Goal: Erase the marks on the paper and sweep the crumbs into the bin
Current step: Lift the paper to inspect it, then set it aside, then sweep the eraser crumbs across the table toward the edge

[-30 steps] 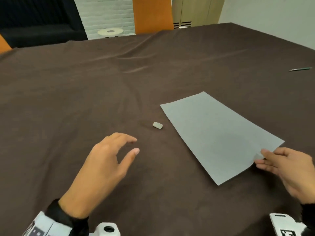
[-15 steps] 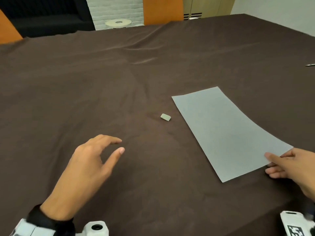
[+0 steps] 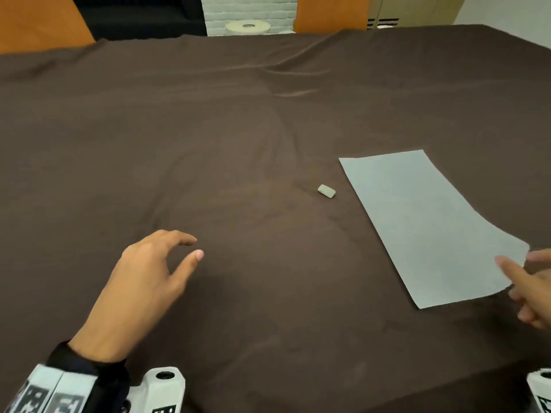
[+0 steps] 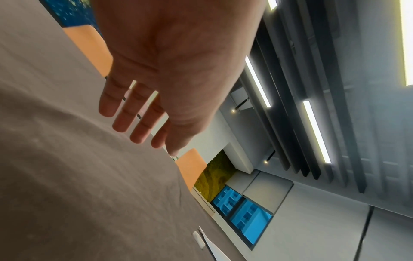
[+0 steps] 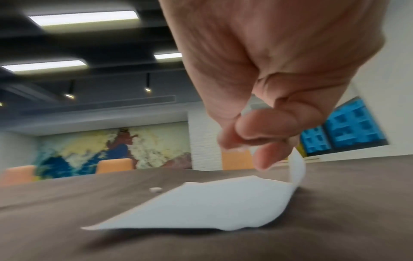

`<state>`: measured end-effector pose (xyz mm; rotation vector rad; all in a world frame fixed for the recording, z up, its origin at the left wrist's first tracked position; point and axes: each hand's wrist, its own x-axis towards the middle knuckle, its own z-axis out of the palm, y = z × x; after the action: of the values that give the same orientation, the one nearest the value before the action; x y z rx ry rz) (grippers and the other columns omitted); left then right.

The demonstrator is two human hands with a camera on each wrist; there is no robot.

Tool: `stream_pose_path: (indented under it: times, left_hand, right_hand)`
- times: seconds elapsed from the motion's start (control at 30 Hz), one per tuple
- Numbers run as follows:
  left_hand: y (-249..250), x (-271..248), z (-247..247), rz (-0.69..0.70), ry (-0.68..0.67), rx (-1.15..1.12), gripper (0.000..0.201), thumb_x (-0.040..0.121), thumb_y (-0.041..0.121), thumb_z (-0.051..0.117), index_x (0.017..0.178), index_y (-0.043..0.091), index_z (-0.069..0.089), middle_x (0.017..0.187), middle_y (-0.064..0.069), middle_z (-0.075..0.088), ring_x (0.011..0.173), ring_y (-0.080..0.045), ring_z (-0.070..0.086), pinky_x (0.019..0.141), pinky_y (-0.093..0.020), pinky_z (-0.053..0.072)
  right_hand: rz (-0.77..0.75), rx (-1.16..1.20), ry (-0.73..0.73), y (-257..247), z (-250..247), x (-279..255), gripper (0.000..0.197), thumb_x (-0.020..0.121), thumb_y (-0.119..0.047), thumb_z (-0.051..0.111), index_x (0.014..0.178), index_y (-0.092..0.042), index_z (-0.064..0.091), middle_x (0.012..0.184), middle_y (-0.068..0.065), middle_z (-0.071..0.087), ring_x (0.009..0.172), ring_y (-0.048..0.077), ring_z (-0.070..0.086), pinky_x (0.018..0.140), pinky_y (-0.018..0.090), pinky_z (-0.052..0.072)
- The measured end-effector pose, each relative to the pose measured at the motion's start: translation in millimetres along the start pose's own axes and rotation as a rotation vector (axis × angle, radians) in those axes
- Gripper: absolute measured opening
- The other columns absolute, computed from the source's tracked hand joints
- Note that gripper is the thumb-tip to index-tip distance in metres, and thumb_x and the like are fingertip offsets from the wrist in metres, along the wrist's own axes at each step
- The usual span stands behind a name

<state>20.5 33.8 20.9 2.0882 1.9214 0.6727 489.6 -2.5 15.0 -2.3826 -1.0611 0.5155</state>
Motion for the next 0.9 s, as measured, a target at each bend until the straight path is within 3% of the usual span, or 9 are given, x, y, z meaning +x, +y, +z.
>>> stream_pose_path:
  times: [0.07,0.17,0.27,0.33,0.43,0.57,0.63,0.7,0.9]
  left_hand:
    - [-12,-6,-2,-0.058,-0.017,0.027,0.023,0.088,0.03,0.068,0.108,0.02,0.07,0.099,0.007,0.065,0.085,-0.018,0.06,0.078,-0.033,0.044]
    - [-25,-17,-1,-0.123,-0.063,0.038,0.028,0.089,0.03,0.067,0.115,0.02,0.066,0.109,0.003,0.064,0.099,-0.022,0.061,0.083,-0.035,0.046]
    - [-35,-26,5,-0.138,-0.103,0.055,0.037,0.089,0.031,0.066,0.123,0.018,0.062,0.119,0.001,0.061,0.108,-0.021,0.06,0.091,-0.035,0.046]
    - [-41,-33,10,-0.158,-0.153,0.065,0.045,0.09,0.033,0.065,0.131,0.017,0.056,0.127,0.0,0.055,0.115,-0.021,0.056,0.097,-0.034,0.044]
    - [-43,-45,15,-0.17,-0.248,0.103,0.06,0.091,0.041,0.061,0.143,0.018,0.042,0.142,-0.001,0.04,0.125,-0.022,0.045,0.104,-0.034,0.04]
    - [-40,-58,17,-0.189,-0.403,0.168,0.086,0.09,0.064,0.042,0.156,0.017,0.012,0.161,-0.003,0.008,0.148,-0.022,0.011,0.119,-0.034,0.02]
    - [-41,-66,20,-0.177,-0.484,0.239,0.111,0.073,0.088,0.009,0.156,0.017,-0.004,0.163,-0.004,-0.01,0.15,-0.023,-0.007,0.122,-0.036,0.007]
    - [-44,-74,27,-0.145,-0.528,0.302,0.129,0.05,0.093,-0.024,0.153,0.015,-0.018,0.16,-0.006,-0.024,0.147,-0.022,-0.021,0.119,-0.036,-0.006]
    - [-44,-81,31,-0.131,-0.573,0.305,0.116,0.047,0.086,-0.036,0.14,0.017,-0.035,0.15,-0.001,-0.04,0.141,-0.018,-0.034,0.113,-0.033,-0.019]
  right_hand:
    - [-0.142,-0.058,-0.063,-27,14,-12,0.071,0.07,-0.072,0.049,0.119,-0.022,0.048,0.07,0.005,0.068,0.05,0.024,0.066,0.053,0.042,0.057]
    - [-0.459,-0.176,-0.166,-73,36,-38,0.063,0.079,-0.056,0.058,0.132,-0.023,0.046,0.107,-0.003,0.067,0.086,0.015,0.068,0.071,0.029,0.053]
    - [-0.712,-0.258,-0.297,-110,56,-61,0.071,0.085,-0.055,0.054,0.145,-0.025,0.033,0.144,-0.004,0.045,0.128,0.015,0.048,0.106,0.027,0.037]
    - [-0.844,-0.397,-0.448,-125,73,-71,0.075,0.088,-0.058,0.047,0.151,-0.027,0.02,0.157,-0.008,0.021,0.143,0.01,0.023,0.11,0.019,0.018]
    - [-0.897,-0.542,-0.689,-142,100,-77,0.081,0.091,-0.063,0.037,0.154,-0.024,0.003,0.161,-0.008,-0.008,0.147,0.012,-0.007,0.118,0.029,0.012]
    - [-0.91,-0.795,-0.722,-142,130,-68,0.087,0.09,-0.067,0.021,0.151,-0.016,-0.015,0.157,0.003,-0.025,0.145,0.023,-0.02,0.12,0.046,0.001]
    - [-0.925,-0.847,-0.736,-137,139,-71,0.09,0.088,-0.071,0.016,0.149,-0.014,-0.021,0.155,0.004,-0.031,0.143,0.024,-0.026,0.119,0.048,-0.005]
    - [-1.0,-0.865,-0.747,-130,146,-82,0.092,0.086,-0.073,0.012,0.147,-0.014,-0.024,0.153,0.004,-0.034,0.141,0.022,-0.031,0.118,0.049,-0.008]
    - [-1.375,-0.865,-0.866,-117,143,-129,0.091,0.089,-0.074,0.013,0.148,-0.015,-0.023,0.152,0.001,-0.037,0.138,0.016,-0.036,0.118,0.044,-0.013]
